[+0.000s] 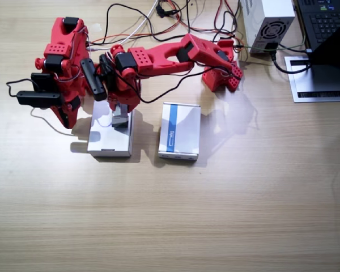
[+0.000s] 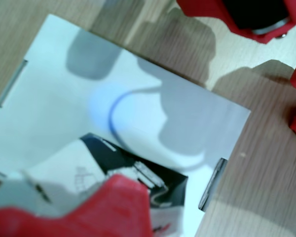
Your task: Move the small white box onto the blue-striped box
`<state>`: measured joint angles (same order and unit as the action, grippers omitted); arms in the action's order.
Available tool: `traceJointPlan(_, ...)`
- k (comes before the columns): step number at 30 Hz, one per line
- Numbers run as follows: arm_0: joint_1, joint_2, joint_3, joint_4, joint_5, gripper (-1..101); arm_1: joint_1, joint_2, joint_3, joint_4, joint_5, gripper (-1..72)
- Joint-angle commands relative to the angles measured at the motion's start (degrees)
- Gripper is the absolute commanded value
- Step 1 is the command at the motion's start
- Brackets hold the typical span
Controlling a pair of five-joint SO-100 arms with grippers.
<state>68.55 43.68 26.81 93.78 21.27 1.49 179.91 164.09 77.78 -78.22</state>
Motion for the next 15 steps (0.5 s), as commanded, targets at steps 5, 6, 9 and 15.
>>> traceJointPlan(5, -6.4, 9.1, -0.4, 2.1, -0.5, 4, -1.7, 1.5, -0.6, 1.4, -0.4, 0.2)
traceJointPlan(6, -7.6, 11.6, 0.4, 2.1, -0.3, 4, -1.9, 1.5, -0.6, 1.4, -0.3, 0.2)
traceJointPlan(9, -11.5, 20.2, 6.5, 2.2, 0.7, 6, -3.3, 1.5, -0.6, 1.2, 0.7, 0.2)
traceJointPlan(15, -17.2, 38.0, 25.2, 2.2, 2.0, 9, -7.9, 1.5, -0.7, -0.3, 4.6, 0.2)
